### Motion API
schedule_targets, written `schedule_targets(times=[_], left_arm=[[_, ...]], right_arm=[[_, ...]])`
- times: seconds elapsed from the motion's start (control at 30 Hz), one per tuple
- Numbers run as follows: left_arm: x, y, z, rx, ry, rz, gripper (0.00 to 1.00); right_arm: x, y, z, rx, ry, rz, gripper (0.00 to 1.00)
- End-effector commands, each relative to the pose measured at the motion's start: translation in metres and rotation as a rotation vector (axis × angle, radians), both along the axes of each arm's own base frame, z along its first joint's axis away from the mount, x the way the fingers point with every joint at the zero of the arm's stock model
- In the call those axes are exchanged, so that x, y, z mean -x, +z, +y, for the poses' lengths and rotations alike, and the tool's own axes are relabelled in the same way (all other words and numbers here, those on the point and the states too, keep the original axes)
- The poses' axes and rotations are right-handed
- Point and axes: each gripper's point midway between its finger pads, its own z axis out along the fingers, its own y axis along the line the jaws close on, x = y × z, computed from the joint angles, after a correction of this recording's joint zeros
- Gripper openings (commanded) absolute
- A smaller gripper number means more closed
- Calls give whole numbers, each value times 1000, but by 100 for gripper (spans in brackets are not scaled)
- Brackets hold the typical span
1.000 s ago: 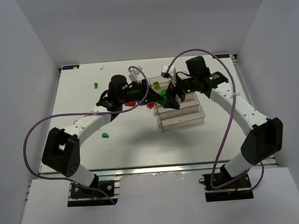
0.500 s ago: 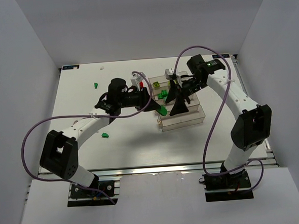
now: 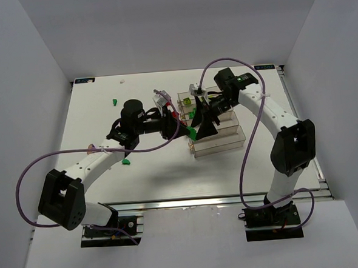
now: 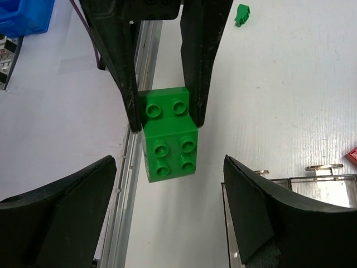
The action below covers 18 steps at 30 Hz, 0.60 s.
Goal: Sort the legos into containers by color
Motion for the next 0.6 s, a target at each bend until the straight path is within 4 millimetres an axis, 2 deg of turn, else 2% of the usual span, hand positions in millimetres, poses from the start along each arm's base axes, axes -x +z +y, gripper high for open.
schedule_targets(times=[0.0,0.13,0.23,0.33,0.4,0.57], left_arm=[[8,23,-2,37,-47,-94,0],[9,25,-4,43,-55,-94,0],[9,22,-4,37,-59,-85,0],[9,24,-4,46,-57,-86,0],[10,25,-4,46,-60,-86,0],[13,20,-3,25,-78,-81,0]], right_arm=[[-6,13,12,-28,10,-39,82],[-5,14,18,-38,26,-33,78],[-5,17,19,-49,36,-33,68],[-3,14,18,-48,50,-26,52],[-1,13,17,-48,59,-26,38],[6,13,11,-50,89,-37,22]])
